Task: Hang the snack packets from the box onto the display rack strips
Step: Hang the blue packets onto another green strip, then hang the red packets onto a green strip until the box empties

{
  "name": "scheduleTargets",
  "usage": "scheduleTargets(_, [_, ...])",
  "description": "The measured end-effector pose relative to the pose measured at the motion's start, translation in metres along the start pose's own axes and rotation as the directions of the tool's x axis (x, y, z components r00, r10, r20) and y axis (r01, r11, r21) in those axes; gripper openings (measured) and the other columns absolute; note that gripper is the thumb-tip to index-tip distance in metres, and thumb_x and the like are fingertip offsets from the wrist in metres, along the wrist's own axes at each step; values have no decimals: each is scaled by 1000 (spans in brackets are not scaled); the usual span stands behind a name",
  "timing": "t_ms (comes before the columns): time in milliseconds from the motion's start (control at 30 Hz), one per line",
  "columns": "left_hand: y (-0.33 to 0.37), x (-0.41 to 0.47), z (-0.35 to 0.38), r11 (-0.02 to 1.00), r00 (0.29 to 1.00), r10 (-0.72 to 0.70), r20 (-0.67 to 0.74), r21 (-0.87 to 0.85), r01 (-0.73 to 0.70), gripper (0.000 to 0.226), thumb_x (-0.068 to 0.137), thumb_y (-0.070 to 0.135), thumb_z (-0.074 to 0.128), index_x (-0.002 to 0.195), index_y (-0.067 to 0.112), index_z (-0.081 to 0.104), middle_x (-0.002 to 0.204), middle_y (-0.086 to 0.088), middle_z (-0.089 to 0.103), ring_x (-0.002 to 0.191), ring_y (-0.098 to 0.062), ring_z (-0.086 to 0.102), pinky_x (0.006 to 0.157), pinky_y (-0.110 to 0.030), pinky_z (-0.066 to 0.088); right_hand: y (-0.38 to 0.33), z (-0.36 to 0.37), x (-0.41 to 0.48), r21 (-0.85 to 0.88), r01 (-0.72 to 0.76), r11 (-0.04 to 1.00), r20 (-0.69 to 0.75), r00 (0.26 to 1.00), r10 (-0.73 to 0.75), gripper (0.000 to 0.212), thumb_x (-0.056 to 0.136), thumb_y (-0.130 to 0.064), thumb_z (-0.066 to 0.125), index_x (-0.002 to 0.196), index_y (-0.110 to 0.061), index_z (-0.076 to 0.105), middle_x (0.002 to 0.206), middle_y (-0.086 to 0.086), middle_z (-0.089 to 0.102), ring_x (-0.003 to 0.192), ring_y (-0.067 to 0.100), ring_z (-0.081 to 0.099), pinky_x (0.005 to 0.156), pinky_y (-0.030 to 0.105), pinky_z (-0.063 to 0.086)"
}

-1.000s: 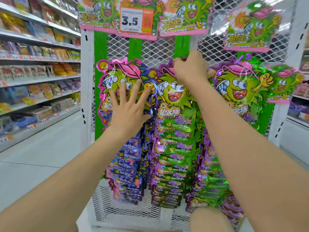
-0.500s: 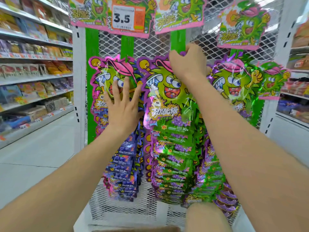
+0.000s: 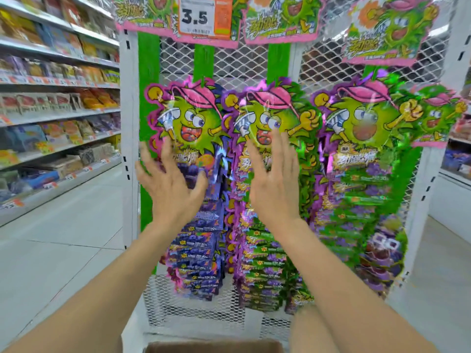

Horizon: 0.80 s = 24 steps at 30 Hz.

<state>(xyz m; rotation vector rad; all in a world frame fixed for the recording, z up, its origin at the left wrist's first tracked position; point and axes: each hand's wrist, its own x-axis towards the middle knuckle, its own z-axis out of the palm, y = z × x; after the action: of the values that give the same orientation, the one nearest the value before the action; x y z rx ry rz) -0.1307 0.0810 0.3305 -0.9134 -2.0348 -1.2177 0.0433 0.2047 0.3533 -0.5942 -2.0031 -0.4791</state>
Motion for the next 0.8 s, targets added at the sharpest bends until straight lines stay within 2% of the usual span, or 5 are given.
scheduleTargets(300, [-17,-33,5,994,996,-12,89,-104,22,86,97,54,66,163,24,19,154,-19,32,138,-39,40,114,-54,39,-51,32,-111,329,390,860,148,878,-455,34,80,-14,54,110,-9,69,123,18,63,109,38,58,92,49,49])
scheduleTargets(433, [-46,-81,-6,998,998,64,-19,22,-64,56,97,36,67,141,9,46,136,-20,45,124,-40,46,106,-51,42,-58,51,-159,472,8,882,556,774,-304,26,82,-22,48,95,-18,71,90,1,68,86,25,63,76,43,55])
scheduleTargets(533, [-72,-145,-2,987,978,97,186,111,-119,26,92,29,60,111,12,55,105,-9,57,95,-34,53,83,-49,45,-67,68,-185,400,-297,867,861,447,-244,27,86,-19,51,100,-19,73,94,5,75,89,25,68,80,36,55])
scheduleTargets(667, [-128,-232,15,982,502,-169,848,189,12,22,85,42,53,97,25,62,100,-6,72,98,-33,69,79,-42,55,-87,87,-241,268,-312,911,958,-14,-287,19,94,-16,54,76,-10,55,83,15,57,76,29,55,60,35,40])
scheduleTargets(800, [-175,-299,23,969,92,-191,977,203,-138,19,94,29,58,100,17,71,111,-11,73,107,-35,68,85,-35,51,-93,108,-329,104,-280,954,971,-181,-158,15,94,-14,57,88,-3,66,90,21,67,79,33,65,57,30,46])
